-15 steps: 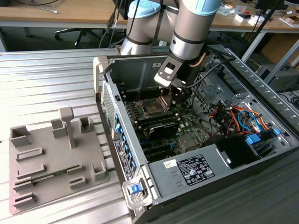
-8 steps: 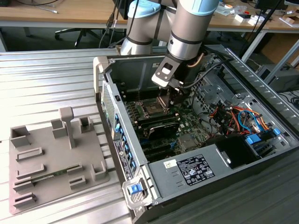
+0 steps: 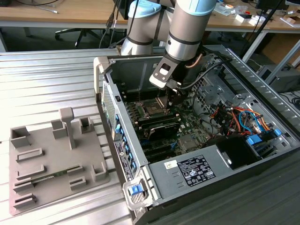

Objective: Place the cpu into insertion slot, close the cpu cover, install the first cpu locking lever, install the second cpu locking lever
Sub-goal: 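Place the cpu into insertion slot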

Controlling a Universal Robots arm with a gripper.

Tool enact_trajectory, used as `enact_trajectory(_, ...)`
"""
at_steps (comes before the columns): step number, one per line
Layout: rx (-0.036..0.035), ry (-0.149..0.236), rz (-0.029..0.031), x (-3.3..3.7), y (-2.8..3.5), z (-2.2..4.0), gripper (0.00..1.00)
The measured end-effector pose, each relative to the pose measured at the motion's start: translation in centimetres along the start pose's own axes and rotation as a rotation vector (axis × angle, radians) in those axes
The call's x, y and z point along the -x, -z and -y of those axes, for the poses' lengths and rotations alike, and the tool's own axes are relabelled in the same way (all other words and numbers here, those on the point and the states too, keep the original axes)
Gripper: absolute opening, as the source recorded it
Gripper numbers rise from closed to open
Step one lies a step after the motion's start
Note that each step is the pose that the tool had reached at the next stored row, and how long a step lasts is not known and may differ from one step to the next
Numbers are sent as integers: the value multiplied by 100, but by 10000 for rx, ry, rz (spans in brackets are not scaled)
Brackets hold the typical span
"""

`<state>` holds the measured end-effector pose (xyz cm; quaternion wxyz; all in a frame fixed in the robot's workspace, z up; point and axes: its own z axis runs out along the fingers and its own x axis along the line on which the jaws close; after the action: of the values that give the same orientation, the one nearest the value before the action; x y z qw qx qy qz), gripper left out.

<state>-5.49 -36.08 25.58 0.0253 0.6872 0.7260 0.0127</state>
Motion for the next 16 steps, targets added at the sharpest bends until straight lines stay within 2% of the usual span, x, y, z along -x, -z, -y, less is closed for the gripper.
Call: enact_trajectory(16,0,0,0,-8,-1,142,54)
